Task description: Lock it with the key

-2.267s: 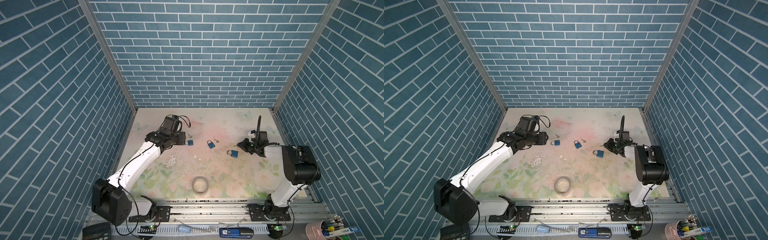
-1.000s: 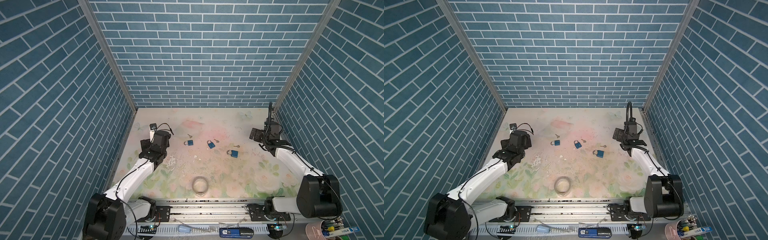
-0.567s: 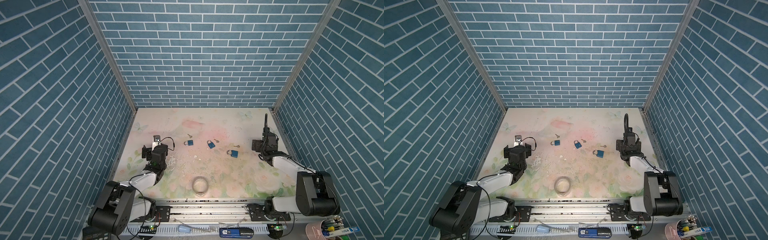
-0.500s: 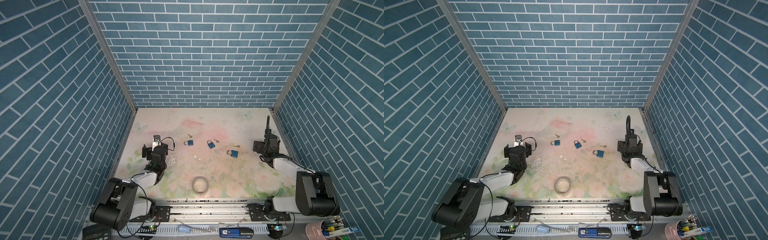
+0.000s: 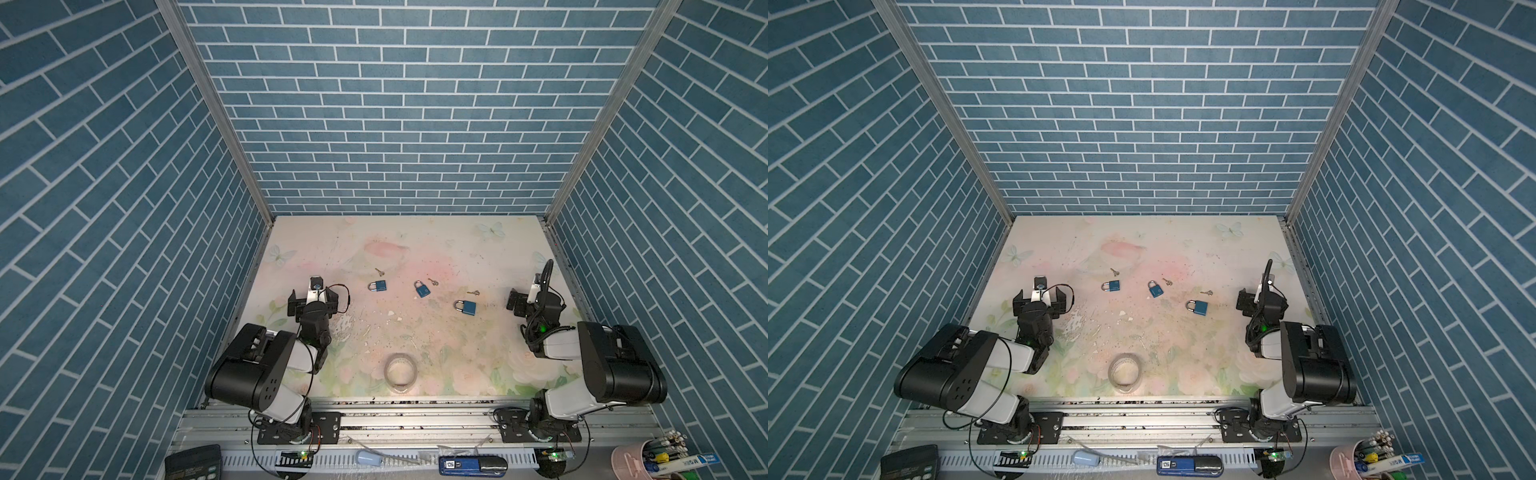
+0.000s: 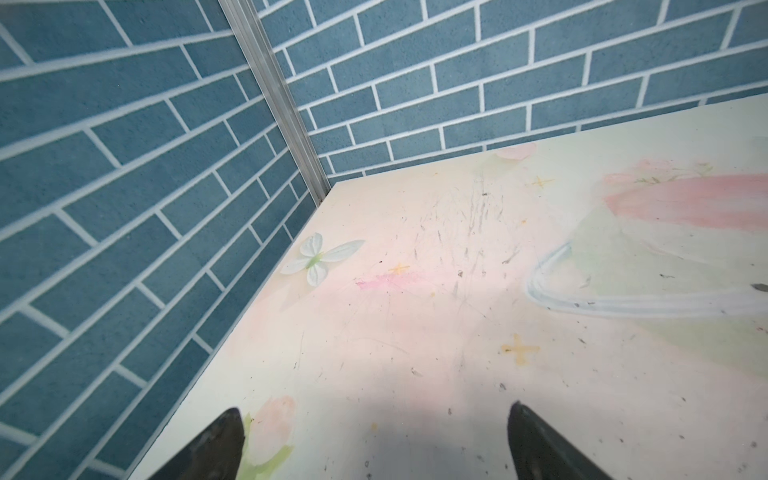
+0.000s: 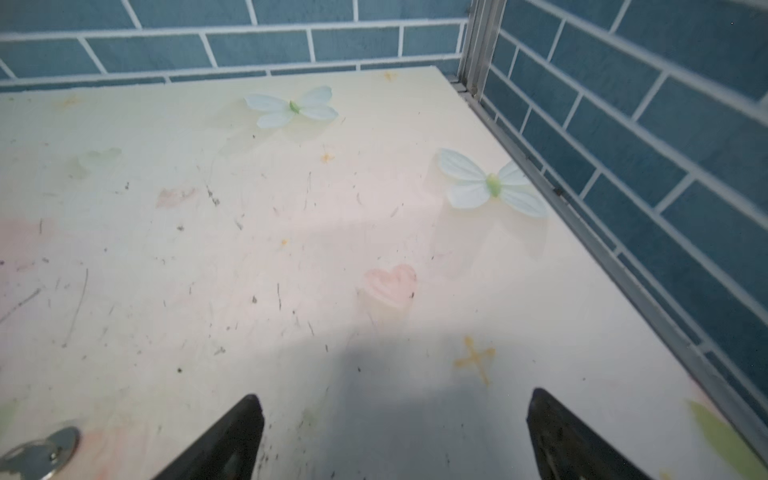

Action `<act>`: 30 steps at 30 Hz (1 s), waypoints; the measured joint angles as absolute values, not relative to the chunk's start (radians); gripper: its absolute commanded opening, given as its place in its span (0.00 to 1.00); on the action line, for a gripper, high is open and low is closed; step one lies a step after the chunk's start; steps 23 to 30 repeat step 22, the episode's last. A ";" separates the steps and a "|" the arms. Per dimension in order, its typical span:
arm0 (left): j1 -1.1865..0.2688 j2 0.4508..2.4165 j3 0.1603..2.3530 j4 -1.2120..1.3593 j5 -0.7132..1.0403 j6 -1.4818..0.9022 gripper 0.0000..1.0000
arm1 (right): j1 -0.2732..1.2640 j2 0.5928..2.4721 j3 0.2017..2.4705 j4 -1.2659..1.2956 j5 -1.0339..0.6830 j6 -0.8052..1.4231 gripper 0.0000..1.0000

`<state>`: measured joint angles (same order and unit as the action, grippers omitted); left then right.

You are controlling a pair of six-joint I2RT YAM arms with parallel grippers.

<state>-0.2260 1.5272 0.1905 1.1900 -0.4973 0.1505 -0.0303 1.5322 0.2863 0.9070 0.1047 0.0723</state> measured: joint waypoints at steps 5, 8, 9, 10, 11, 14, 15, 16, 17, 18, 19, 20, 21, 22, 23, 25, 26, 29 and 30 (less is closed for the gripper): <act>-0.208 1.560 0.191 1.274 -0.442 0.153 1.00 | -0.031 1.539 0.284 0.985 0.090 0.072 0.99; -0.203 1.573 0.192 1.269 -0.419 0.154 0.99 | -0.031 1.539 0.247 1.087 0.092 0.073 0.99; -0.202 1.576 0.192 1.278 -0.417 0.154 1.00 | -0.031 1.539 0.233 1.108 0.093 0.073 0.99; -0.202 1.578 0.192 1.282 -0.413 0.154 1.00 | -0.031 1.540 0.224 1.116 0.093 0.073 0.99; -0.202 1.579 0.192 1.280 -0.410 0.154 1.00 | -0.031 1.540 0.223 1.119 0.094 0.073 0.99; -0.202 1.579 0.192 1.281 -0.405 0.154 0.99 | -0.031 1.540 0.236 1.113 0.101 0.073 0.99; -0.202 1.579 0.192 1.281 -0.403 0.154 1.00 | -0.031 1.540 0.247 1.103 0.103 0.073 0.99; -0.202 1.579 0.192 1.281 -0.402 0.154 0.99 | -0.031 1.540 0.258 1.090 0.105 0.073 0.99; -0.202 1.579 0.192 1.281 -0.402 0.154 1.00 | -0.029 1.540 0.276 1.070 0.107 0.073 0.99; -0.201 1.579 0.192 1.282 -0.402 0.154 0.99 | -0.024 1.540 0.297 1.046 0.109 0.072 0.99; -0.201 1.579 0.192 1.282 -0.402 0.154 1.00 | -0.021 1.540 0.315 1.025 0.110 0.072 0.99; -0.201 1.579 0.192 1.282 -0.401 0.154 1.00 | -0.018 1.540 0.340 0.995 0.109 0.071 0.99; -0.201 1.579 0.192 1.282 -0.401 0.154 1.00 | -0.017 1.540 0.358 0.978 0.108 0.071 0.99; -0.201 1.579 0.192 1.282 -0.401 0.154 1.00 | -0.014 1.540 0.366 0.976 0.107 0.070 0.99; -0.201 1.579 0.192 1.282 -0.401 0.154 1.00 | -0.014 1.540 0.366 0.976 0.107 0.070 0.99; -0.201 1.579 0.192 1.282 -0.401 0.154 1.00 | -0.014 1.540 0.366 0.976 0.107 0.070 0.99; -0.201 1.579 0.192 1.282 -0.401 0.154 1.00 | -0.014 1.540 0.366 0.976 0.107 0.070 0.99; -0.201 1.579 0.192 1.282 -0.401 0.154 1.00 | -0.014 1.540 0.366 0.976 0.107 0.070 0.99; -0.201 1.579 0.192 1.282 -0.401 0.154 1.00 | -0.014 1.540 0.366 0.976 0.107 0.070 0.99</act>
